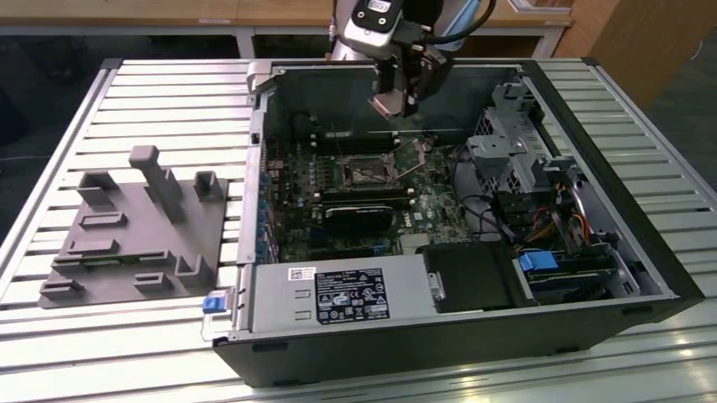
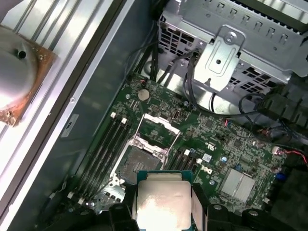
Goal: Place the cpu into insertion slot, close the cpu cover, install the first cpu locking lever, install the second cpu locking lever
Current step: 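Place the cpu into insertion slot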
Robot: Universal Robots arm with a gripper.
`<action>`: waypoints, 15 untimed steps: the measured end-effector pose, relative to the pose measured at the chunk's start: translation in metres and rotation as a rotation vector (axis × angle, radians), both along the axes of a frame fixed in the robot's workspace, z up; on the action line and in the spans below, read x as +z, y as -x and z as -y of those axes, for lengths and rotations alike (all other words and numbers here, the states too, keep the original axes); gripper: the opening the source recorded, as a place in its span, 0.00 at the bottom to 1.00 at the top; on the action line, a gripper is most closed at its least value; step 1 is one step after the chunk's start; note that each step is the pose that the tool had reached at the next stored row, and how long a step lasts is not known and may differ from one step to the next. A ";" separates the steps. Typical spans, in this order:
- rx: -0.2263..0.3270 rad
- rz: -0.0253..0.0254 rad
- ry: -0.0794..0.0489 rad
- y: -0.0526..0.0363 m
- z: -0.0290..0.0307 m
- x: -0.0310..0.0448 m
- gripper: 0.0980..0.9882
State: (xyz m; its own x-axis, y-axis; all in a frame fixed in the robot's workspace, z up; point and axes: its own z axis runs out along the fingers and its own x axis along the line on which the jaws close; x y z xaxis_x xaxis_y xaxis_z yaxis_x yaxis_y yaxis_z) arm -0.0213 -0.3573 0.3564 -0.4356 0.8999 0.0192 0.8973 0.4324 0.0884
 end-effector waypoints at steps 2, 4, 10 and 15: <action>-0.021 0.0000 0.000 0.0000 0.0000 -0.0005 0.49; -0.042 0.0000 0.000 0.0000 0.0000 -0.0009 0.49; -0.104 0.0000 0.000 0.0000 -0.0001 -0.0021 0.49; -0.153 0.0000 0.000 0.0000 -0.0001 -0.0031 0.49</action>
State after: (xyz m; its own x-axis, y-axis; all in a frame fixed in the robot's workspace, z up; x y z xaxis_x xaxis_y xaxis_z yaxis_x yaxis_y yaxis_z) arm -0.0213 -0.3572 0.3533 -0.2935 0.9558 0.0192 0.9527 0.2908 0.0884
